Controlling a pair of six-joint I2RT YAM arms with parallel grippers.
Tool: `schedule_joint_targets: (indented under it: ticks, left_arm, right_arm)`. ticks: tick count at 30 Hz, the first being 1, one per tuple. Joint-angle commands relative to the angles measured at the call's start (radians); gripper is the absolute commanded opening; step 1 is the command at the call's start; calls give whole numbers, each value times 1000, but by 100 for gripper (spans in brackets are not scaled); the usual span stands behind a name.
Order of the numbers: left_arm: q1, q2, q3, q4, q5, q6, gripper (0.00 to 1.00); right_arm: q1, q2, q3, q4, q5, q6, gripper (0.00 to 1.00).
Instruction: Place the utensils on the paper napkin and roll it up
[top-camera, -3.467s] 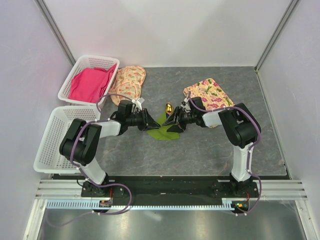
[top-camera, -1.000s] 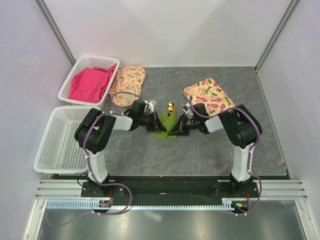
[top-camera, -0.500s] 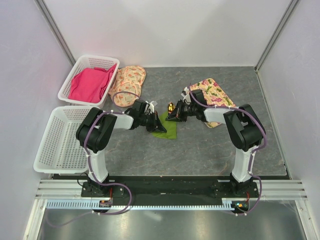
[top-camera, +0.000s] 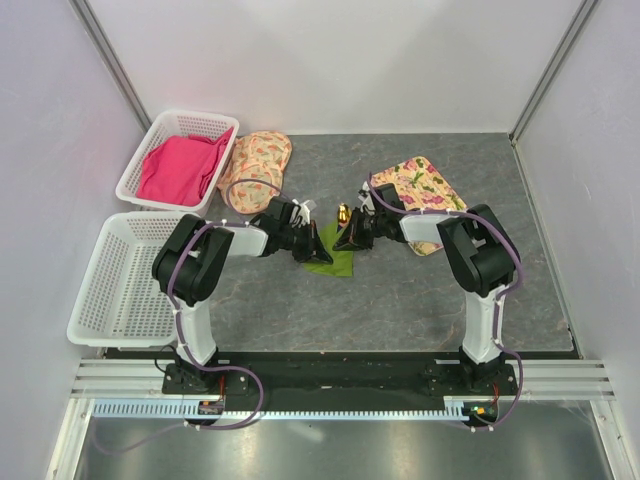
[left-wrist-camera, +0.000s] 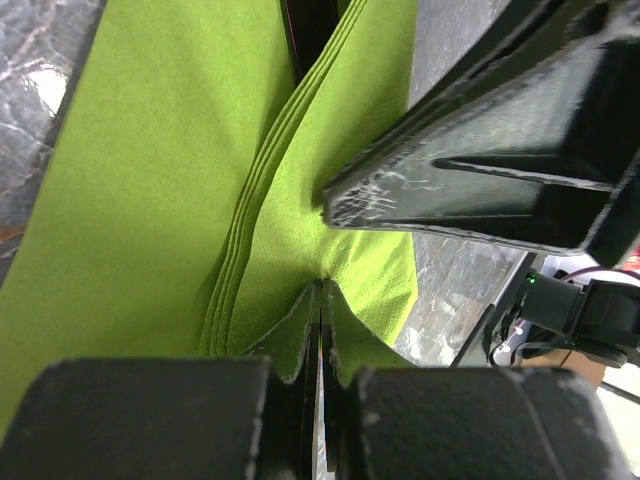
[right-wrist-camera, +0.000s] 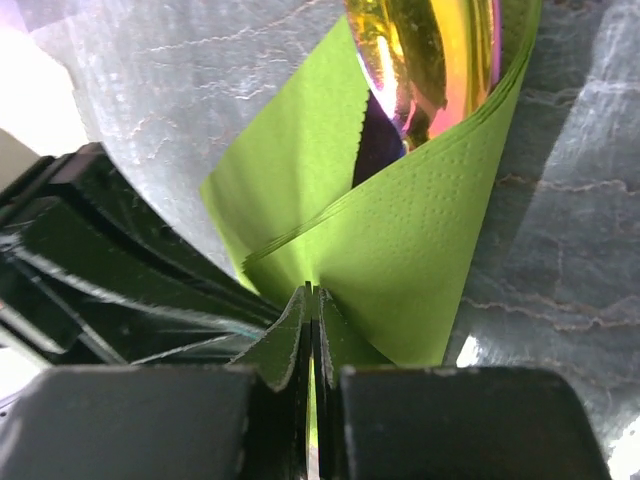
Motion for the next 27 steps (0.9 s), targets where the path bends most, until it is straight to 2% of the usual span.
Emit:
schedule_joint_targets:
  ticks: [1, 6, 11, 14, 21, 27]
  left_arm:
    - [-3, -9, 26, -39, -52, 73, 3]
    - [3, -48, 10, -9, -34, 68, 7]
    - [3, -166, -40, 111, 71, 31, 21]
    - [-17, -200, -46, 114, 97, 28, 24]
    - [-49, -129, -81, 188, 68, -94, 22]
    - [-44, -26, -75, 185, 28, -110, 15]
  right_arm:
    - [1, 17, 37, 1, 36, -18, 2]
    - [1, 32, 19, -54, 76, -38, 0]
    - [3, 55, -6, -59, 77, -31, 0]
    - [1, 61, -8, -54, 76, -27, 0]
    - [-6, 66, -15, -41, 51, 1, 0]
    - [-20, 63, -26, -41, 28, 10, 0]
